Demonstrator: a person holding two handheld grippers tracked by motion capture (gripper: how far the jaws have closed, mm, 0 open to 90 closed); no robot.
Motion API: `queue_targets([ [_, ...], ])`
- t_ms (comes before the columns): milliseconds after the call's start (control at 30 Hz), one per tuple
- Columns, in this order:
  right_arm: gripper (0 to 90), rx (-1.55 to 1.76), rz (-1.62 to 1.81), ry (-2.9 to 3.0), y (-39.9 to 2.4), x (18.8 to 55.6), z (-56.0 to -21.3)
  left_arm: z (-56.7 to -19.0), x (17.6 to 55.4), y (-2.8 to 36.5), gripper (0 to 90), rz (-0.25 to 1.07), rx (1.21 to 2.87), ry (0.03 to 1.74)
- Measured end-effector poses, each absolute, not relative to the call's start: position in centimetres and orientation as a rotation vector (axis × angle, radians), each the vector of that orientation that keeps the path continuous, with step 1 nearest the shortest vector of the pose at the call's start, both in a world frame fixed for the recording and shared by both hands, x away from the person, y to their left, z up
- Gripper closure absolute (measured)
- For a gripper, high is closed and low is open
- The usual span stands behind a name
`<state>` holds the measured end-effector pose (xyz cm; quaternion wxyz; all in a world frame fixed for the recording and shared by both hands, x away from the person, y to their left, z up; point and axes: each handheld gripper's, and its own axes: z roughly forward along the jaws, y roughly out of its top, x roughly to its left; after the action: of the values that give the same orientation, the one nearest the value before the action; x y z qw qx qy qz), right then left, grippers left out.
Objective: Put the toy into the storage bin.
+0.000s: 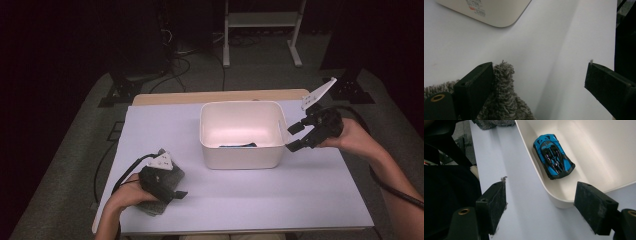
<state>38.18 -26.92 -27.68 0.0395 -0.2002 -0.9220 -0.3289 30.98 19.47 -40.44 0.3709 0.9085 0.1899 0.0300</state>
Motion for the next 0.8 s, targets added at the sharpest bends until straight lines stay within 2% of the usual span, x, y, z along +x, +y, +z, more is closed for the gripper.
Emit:
queue_targets([
  [800, 20.9, -0.719, -1.065, -2.741, -30.6, 37.4, -32.1, -40.4, 30.9, 19.4, 8.4, 0.078, 2.330, 0.489],
])
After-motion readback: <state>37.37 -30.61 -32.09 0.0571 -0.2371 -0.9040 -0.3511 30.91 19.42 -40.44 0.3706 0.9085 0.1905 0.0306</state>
